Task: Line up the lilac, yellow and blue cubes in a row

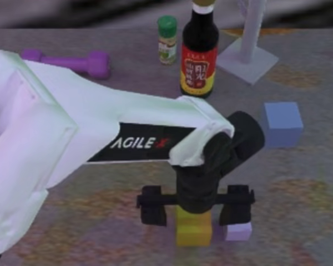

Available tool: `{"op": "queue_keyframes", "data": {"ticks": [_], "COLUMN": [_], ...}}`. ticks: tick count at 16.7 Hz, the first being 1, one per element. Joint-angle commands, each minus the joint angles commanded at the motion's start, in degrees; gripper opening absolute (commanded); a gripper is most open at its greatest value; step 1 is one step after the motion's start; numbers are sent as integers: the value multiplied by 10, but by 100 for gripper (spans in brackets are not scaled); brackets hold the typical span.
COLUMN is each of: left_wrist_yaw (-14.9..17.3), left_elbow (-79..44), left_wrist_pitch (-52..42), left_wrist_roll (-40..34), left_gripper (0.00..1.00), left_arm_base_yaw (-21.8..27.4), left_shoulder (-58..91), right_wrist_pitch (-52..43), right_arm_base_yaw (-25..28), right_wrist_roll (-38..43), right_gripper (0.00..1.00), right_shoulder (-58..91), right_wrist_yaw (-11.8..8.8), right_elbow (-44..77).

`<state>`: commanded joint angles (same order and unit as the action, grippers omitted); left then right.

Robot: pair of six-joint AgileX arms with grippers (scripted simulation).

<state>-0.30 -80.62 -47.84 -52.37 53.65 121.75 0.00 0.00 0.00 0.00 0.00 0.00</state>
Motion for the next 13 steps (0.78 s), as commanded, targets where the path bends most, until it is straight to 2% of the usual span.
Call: {"op": "queue_keyframes", "data": {"ticks": [4,9,13], "left_wrist_yaw": [1,0,0], "left_elbow": [-18,-76,-83], "left_wrist_pitch": [-24,-128,-139], "left_wrist_roll": [0,-3,-2], "left_gripper": [100,100,100], "left_arm_base_yaw": [0,-8,-11], "left_shoulder": [-9,-49,-57], "right_wrist_pitch": [0,0,0], "right_arm_base_yaw": [0,0,0], "right_wrist_roll": [0,0,0], "right_gripper": [100,100,100], "right_shoulder": [0,0,0], "right_wrist_yaw": [0,0,0], "right_elbow": [0,0,0]}}
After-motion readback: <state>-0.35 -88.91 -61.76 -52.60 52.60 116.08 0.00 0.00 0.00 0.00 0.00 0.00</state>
